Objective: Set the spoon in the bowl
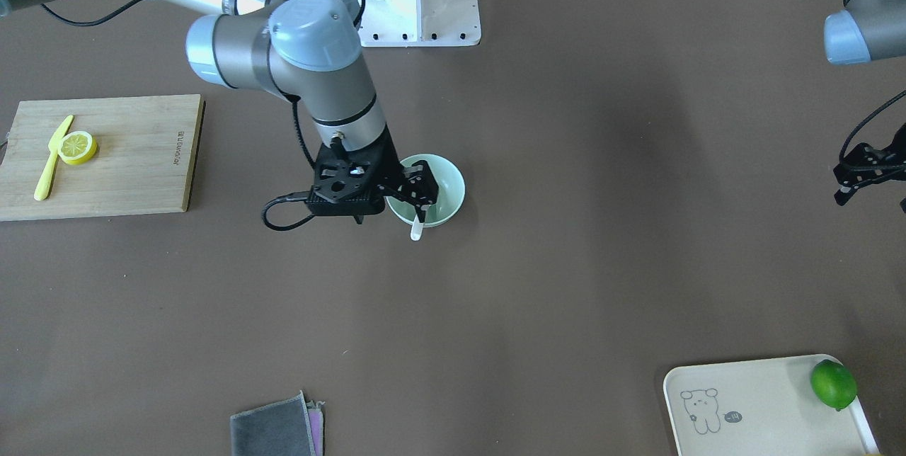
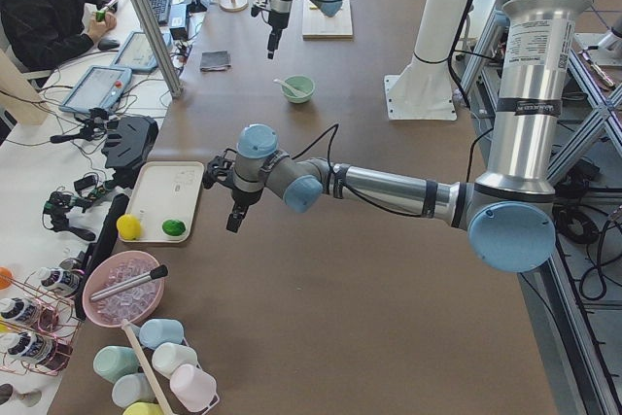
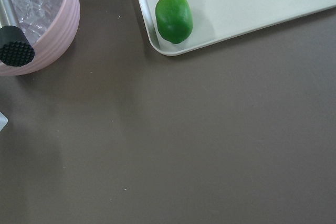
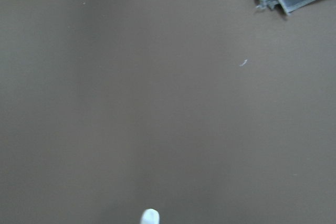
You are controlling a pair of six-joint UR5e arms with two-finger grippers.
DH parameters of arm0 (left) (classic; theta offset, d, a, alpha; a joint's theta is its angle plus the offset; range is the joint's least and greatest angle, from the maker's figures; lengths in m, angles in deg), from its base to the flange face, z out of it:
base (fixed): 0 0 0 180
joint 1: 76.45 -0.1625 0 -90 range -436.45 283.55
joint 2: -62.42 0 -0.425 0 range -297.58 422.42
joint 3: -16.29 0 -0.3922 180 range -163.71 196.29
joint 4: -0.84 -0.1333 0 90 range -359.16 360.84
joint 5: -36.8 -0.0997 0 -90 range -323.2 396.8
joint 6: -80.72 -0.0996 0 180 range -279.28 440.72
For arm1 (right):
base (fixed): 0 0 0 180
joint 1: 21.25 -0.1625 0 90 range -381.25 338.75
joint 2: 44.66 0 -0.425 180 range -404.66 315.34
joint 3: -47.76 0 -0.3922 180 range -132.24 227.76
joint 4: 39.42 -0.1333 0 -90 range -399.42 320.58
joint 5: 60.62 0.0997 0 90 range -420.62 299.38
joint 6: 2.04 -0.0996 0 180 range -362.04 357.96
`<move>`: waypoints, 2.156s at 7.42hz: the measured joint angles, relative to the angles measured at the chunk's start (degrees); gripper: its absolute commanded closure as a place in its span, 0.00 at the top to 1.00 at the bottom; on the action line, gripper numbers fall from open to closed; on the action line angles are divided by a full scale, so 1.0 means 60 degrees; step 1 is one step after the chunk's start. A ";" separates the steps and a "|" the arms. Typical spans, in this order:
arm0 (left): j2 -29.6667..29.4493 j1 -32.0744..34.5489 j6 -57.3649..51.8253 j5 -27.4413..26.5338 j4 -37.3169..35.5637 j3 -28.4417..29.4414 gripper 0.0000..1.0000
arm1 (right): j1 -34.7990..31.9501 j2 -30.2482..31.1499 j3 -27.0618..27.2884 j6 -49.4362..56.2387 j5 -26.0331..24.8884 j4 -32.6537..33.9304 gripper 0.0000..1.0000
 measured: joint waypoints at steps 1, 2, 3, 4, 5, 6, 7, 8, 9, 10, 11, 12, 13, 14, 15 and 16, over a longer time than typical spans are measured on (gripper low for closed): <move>0.0016 0.0459 -0.0463 0.0344 -0.0270 -0.0032 0.98 | -0.0576 0.0712 0.0665 0.1203 0.0420 0.0636 1.00; 0.0018 0.0890 -0.1032 0.0476 -0.0675 -0.0085 0.98 | -0.1212 0.1586 0.1231 0.2318 0.0994 0.0891 1.00; 0.0005 0.1336 -0.1671 0.0529 -0.1172 -0.0143 0.98 | -0.1877 0.2486 0.1653 0.3280 0.1686 0.0960 1.00; -0.0012 0.1694 -0.2170 0.0547 -0.1651 -0.0204 0.98 | -0.2551 0.3381 0.1940 0.4086 0.2330 0.0973 1.00; -0.0005 0.1893 -0.2437 0.0553 -0.1947 -0.0239 0.98 | -0.3184 0.4150 0.2064 0.4920 0.2798 0.0983 1.00; 0.0018 0.1976 -0.2546 0.0555 -0.2074 -0.0256 0.98 | -0.3901 0.4864 0.2037 0.6163 0.3183 0.1006 1.00; 0.0040 0.2008 -0.2583 0.0555 -0.2119 -0.0266 0.98 | -0.4595 0.5404 0.1839 0.7394 0.3517 0.1022 1.00; 0.0049 0.2013 -0.2591 0.0556 -0.2134 -0.0267 0.98 | -0.5261 0.5822 0.1431 0.8517 0.3836 0.1013 1.00; 0.0058 0.2014 -0.2587 0.0556 -0.2150 -0.0265 0.98 | -0.5803 0.6096 0.0986 0.9429 0.4036 0.1005 1.00; 0.0073 0.2019 -0.2579 0.0560 -0.2250 -0.0264 0.98 | -0.6256 0.6307 0.0631 1.0129 0.4152 0.1001 1.00; 0.0092 0.2044 -0.2575 0.0565 -0.2461 -0.0266 0.98 | -0.6603 0.6517 0.0447 1.0553 0.4250 0.0996 1.00; 0.0119 0.2116 -0.2576 0.0572 -0.2643 -0.0259 0.98 | -0.6799 0.6696 0.0410 1.0699 0.4320 0.0990 1.00; 0.0246 0.2266 -0.2585 0.0587 -0.2718 -0.0267 0.98 | -0.6892 0.6809 0.0424 1.0717 0.4364 0.0987 1.00; 0.0441 0.2452 -0.2595 0.0706 -0.2735 -0.0275 0.98 | -0.6964 0.6870 0.0430 1.0728 0.4386 0.0985 1.00; 0.0577 0.2590 -0.2599 0.0952 -0.2744 -0.0264 0.98 | -0.7066 0.6921 0.0434 1.0745 0.4406 0.0985 1.00; 0.0674 0.2656 -0.2601 0.1114 -0.2744 -0.0250 0.98 | -0.7165 0.6962 0.0436 1.0750 0.4427 0.0984 1.00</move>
